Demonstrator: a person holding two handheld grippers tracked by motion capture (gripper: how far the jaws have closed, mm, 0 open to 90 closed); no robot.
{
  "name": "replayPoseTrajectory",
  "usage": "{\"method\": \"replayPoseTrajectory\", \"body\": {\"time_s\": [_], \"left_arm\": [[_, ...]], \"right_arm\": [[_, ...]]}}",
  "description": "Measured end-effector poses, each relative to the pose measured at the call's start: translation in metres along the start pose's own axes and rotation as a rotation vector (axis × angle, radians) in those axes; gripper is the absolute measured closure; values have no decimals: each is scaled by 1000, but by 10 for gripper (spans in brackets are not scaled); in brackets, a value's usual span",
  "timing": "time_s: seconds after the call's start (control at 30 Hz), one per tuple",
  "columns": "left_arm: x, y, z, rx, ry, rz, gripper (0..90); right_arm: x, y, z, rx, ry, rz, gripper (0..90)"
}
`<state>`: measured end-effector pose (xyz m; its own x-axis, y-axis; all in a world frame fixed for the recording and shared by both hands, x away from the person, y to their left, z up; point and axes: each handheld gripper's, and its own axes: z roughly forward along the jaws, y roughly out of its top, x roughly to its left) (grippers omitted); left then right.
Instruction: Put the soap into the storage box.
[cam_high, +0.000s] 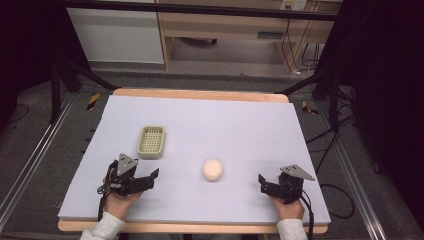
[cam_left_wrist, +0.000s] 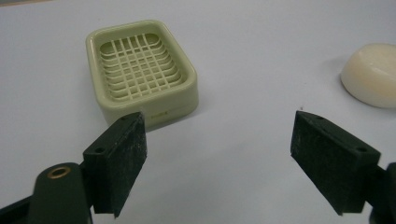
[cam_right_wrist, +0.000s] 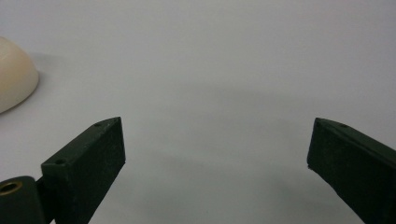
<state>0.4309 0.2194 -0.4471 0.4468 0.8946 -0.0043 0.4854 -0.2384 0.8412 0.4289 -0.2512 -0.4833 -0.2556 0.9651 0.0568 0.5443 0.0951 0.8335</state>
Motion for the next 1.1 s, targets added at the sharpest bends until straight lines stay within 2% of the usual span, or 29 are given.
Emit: {"method": "replayPoseTrajectory", "body": {"time_s": [0.13, 0.27, 0.8, 0.93, 1.1], "left_arm": [[-2, 3, 1, -4, -5, 2, 180], [-5, 6, 2, 2, -10, 23, 178], [-7, 13, 2, -3, -27, 11, 176], [-11, 17, 4, -3, -48, 1, 175], [-18, 21, 8, 2, -60, 20, 175]], "right_arm": [[0, 0, 0, 2, 0, 3, 47], [0, 0, 1, 5, -3, 1, 47], [0, 0, 0, -2, -5, 1, 48], [-1, 0, 0, -2, -6, 1, 48], [-1, 0, -1, -2, -5, 4, 48]]}}
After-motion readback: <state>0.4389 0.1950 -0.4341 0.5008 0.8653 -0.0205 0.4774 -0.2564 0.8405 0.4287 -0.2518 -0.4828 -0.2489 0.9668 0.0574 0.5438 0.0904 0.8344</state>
